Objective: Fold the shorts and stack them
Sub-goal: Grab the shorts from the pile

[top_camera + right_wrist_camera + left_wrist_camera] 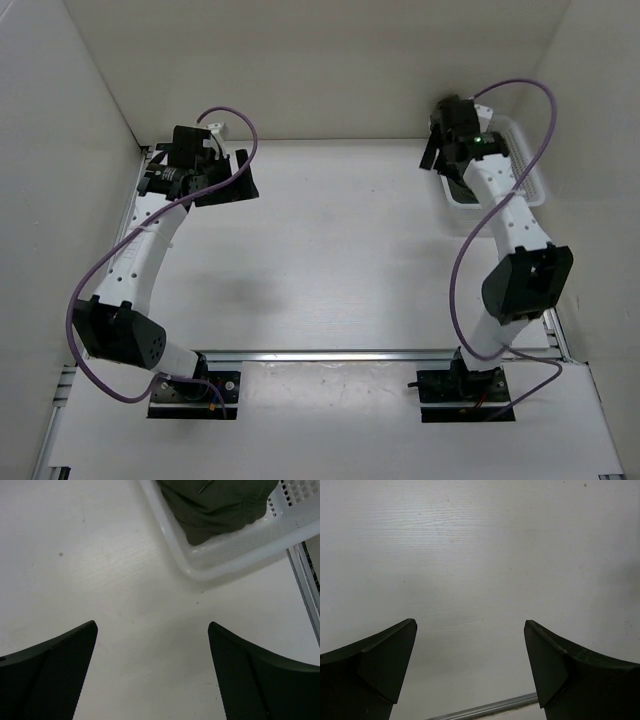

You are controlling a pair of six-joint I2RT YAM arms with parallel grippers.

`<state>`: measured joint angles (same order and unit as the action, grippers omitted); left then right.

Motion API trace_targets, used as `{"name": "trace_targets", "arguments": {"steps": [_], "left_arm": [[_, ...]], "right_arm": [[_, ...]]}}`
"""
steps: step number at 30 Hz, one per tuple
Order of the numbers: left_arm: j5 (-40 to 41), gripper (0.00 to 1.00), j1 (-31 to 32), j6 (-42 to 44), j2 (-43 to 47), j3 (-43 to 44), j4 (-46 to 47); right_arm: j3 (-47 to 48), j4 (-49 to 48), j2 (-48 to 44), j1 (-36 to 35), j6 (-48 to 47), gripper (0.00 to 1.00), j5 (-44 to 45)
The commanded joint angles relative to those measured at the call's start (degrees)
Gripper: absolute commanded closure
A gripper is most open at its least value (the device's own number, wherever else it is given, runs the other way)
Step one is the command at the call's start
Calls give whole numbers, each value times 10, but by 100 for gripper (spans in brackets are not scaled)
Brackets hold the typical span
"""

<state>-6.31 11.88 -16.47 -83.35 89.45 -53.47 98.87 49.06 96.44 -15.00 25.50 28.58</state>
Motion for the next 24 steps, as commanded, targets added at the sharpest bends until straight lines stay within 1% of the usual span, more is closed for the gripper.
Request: {"name": "trace_targets", "arguments": {"steps": [1,2,3,4,6,7,9,10,13,14,15,18,20,22,23,24], "left_arm": [[-9,0,11,7,26,9,12],[-9,0,11,7,18,9,12],[-9,0,17,7,13,15,12],[-9,0,17,7,13,15,17],[-4,0,24,7,-8,21,17],[-4,0,24,7,-15,27,17],[10,0,31,7,-31,35,17],[17,0,31,7,-37,40,17],[17,0,31,7,-60,53,17],[10,0,31,7,-67,58,17],[-9,0,31,7,-84,58,17],[-37,0,31,7,-116,74,11],[-50,0,31,7,-141,82,11],[-67,0,31,7,-162,104,11],[-73,0,31,7,-168,115,11],[-73,0,31,7,-168,121,11]], "right_arm": [[118,3,80,80,-29,7,-102],[146,11,101,107,-29,8,-116],[203,24,124,117,-29,9,-134],[232,24,167,126,-29,9,-134],[285,33,209,147,-36,9,-134],[308,39,250,154,-36,9,-134],[365,39,287,180,-28,9,-146],[379,39,319,198,-23,9,-161],[400,10,374,231,-12,9,-193],[406,-3,388,237,-5,10,-214],[412,-8,401,242,1,10,-214],[426,-30,445,255,12,17,-240],[434,-30,468,256,12,27,-240],[434,-43,473,256,12,44,-249],[439,-43,473,256,12,63,-259],[440,-48,468,256,12,77,-259]]}}
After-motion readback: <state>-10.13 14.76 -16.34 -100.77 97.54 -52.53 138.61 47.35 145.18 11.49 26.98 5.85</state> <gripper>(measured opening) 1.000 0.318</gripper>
